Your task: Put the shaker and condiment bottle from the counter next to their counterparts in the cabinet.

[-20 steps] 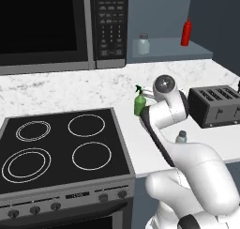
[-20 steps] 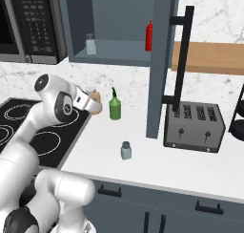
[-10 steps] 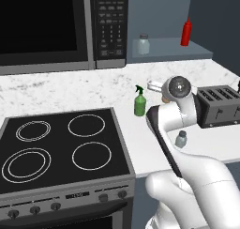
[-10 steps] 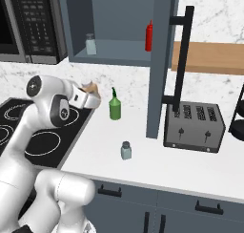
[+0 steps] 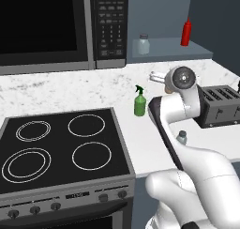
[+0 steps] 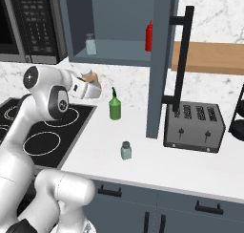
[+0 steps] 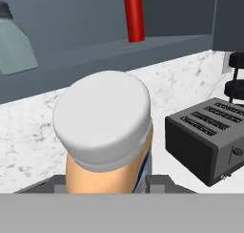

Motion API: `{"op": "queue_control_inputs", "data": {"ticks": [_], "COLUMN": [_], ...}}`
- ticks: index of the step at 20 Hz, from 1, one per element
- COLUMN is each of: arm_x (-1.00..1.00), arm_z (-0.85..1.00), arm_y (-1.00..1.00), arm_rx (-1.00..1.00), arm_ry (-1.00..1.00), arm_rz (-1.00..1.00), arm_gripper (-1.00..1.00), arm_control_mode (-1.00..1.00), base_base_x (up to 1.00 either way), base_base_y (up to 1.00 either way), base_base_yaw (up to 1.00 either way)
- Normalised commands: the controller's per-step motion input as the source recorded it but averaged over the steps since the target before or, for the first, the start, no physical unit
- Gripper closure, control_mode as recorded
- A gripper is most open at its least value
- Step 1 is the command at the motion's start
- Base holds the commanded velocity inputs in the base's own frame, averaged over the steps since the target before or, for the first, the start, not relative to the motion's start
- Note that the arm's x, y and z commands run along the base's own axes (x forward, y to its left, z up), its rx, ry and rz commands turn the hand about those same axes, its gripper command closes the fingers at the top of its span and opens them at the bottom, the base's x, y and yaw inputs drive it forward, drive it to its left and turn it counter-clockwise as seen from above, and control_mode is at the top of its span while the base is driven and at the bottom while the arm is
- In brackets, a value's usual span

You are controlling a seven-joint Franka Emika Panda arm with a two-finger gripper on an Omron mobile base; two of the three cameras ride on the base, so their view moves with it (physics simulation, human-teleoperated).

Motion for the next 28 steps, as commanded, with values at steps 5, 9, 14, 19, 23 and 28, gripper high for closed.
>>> {"op": "queue_control_inputs", "data": {"ticks": [5, 9, 14, 19, 23, 28], "arm_x": [0.0, 0.0, 0.0, 0.0, 0.0, 0.02], "arm_z": [0.5, 0.46, 0.33, 0.19, 0.23, 0.25], "arm_y": [-0.05, -0.11, -0.13, -0.03, -0.05, -0.02], "arm_rx": [0.0, 0.0, 0.0, 0.0, 0.0, 0.0], "arm_ry": [0.07, 0.08, 0.01, 0.0, -0.01, -0.02], "arm_rz": [0.0, 0.0, 0.0, 0.0, 0.0, 0.0], "arm_gripper": [1.0, 1.0, 1.0, 1.0, 1.0, 1.0], "arm_control_mode": [-1.0, -1.0, -1.0, -1.0, -1.0, -1.0], "base_base_x": [0.0, 0.0, 0.0, 0.0, 0.0, 0.0], "base_base_y": [0.0, 0.0, 0.0, 0.0, 0.0, 0.0], "base_base_yaw": [0.0, 0.0, 0.0, 0.0, 0.0, 0.0]}}
